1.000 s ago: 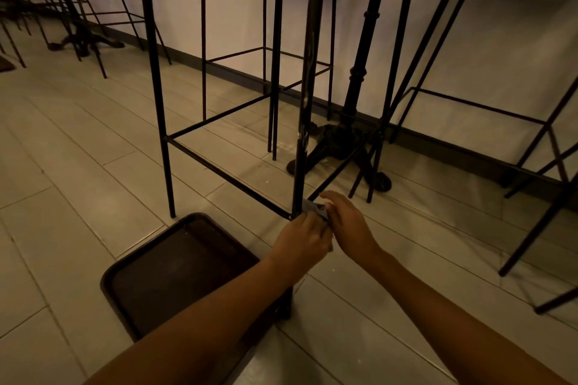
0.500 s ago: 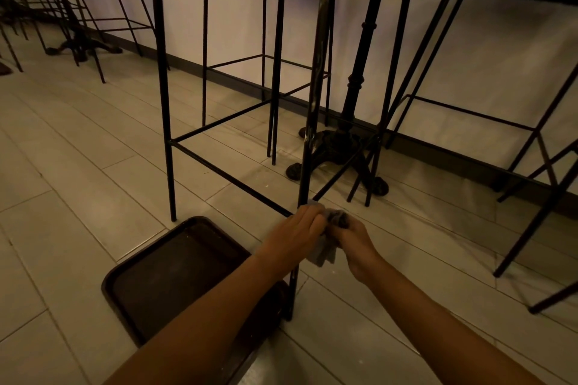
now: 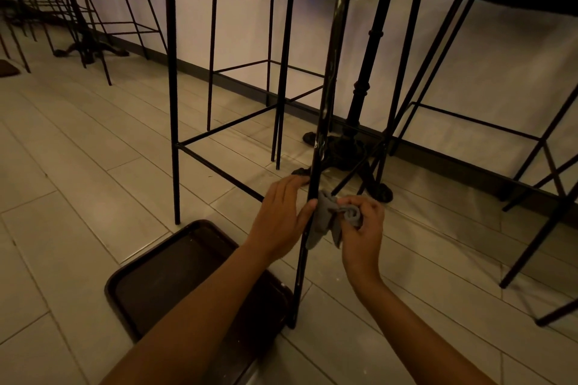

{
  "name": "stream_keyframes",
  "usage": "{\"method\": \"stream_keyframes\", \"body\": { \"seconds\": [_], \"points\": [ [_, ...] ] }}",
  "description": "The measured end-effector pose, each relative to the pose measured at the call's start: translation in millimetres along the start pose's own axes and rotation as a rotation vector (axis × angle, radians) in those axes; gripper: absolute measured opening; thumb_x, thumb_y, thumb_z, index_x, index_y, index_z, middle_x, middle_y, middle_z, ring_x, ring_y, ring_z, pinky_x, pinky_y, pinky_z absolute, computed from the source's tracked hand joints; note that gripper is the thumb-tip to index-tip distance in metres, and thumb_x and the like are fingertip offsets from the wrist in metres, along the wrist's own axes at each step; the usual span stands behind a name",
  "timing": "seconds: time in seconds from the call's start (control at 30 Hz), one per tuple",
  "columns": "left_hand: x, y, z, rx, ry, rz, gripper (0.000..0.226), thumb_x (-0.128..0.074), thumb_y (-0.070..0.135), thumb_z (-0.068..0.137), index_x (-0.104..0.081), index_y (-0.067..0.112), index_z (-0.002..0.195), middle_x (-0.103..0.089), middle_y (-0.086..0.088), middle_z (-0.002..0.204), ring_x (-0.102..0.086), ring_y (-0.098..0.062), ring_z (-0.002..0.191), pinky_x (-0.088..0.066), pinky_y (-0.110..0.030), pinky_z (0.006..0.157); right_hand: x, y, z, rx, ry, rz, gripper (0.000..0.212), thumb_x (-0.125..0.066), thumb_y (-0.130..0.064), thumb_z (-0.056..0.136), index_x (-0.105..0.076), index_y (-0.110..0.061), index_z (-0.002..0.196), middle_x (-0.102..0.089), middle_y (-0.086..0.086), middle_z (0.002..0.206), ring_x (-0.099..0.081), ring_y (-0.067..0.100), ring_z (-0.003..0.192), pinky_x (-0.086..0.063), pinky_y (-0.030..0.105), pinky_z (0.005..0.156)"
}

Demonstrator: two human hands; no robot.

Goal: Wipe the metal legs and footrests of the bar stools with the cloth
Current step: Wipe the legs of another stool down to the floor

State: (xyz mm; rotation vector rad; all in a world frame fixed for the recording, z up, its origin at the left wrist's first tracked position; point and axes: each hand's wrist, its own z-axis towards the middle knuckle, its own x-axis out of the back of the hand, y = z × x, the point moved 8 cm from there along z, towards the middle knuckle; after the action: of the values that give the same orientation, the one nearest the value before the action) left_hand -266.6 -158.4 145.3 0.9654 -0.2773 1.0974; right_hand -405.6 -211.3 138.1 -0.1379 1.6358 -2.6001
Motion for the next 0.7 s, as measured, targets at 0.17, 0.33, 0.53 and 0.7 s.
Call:
{"method": "stream_keyframes", "body": {
  "seconds": [0.17, 0.33, 0.53, 0.7],
  "points": [
    [-1.3, 13.2, 23.4, 0.169, 0.037, -0.333, 0.041, -0.030, 0.030, 0.100, -0.031, 0.017, 0.139, -0.044, 0.001, 0.123, -0.036, -0.001, 0.111, -0.031, -0.010, 0.093, 6.5, -28.1, 14.7, 0.063, 0.115, 0.104, 0.023, -0.057, 0.008, 0.082, -0.060, -0.013, 0.088, -0.041, -0.008, 0.100, -0.049, -0.012, 0.090, -0.044, 0.007, 0.089],
    [-7.0, 14.9, 30.6, 0.211, 0.066, -0.398, 0.040, -0.028, 0.023, 0.102, -0.030, 0.019, 0.141, -0.046, -0.006, 0.132, -0.040, -0.004, 0.115, -0.031, -0.002, 0.090, 2.8, -68.1, 35.8, 0.124, 0.182, 0.203, 0.027, -0.057, 0.005, 0.084, -0.060, -0.021, 0.087, -0.038, -0.009, 0.101, -0.048, -0.013, 0.091, -0.046, 0.012, 0.092],
    [-2.9, 22.7, 31.2, 0.231, 0.091, -0.349, 0.042, -0.030, 0.017, 0.101, -0.029, 0.020, 0.142, -0.036, -0.007, 0.142, -0.038, -0.022, 0.127, -0.032, -0.017, 0.094, -13.4, -109.9, 50.3, 0.208, 0.240, 0.222, 0.023, -0.061, 0.002, 0.082, -0.061, -0.019, 0.091, -0.032, -0.013, 0.100, -0.045, 0.001, 0.096, -0.044, 0.009, 0.091],
    [-3.3, 21.6, 29.5, 0.164, 0.106, -0.250, 0.044, -0.032, 0.015, 0.101, -0.023, 0.011, 0.145, -0.042, -0.011, 0.135, -0.047, -0.018, 0.113, -0.035, -0.012, 0.088, -23.1, -134.9, 70.3, 0.212, 0.315, 0.255, 0.015, -0.058, -0.002, 0.086, -0.063, -0.007, 0.100, -0.043, -0.001, 0.096, -0.049, 0.005, 0.085, -0.048, 0.011, 0.080]
  ]
}}
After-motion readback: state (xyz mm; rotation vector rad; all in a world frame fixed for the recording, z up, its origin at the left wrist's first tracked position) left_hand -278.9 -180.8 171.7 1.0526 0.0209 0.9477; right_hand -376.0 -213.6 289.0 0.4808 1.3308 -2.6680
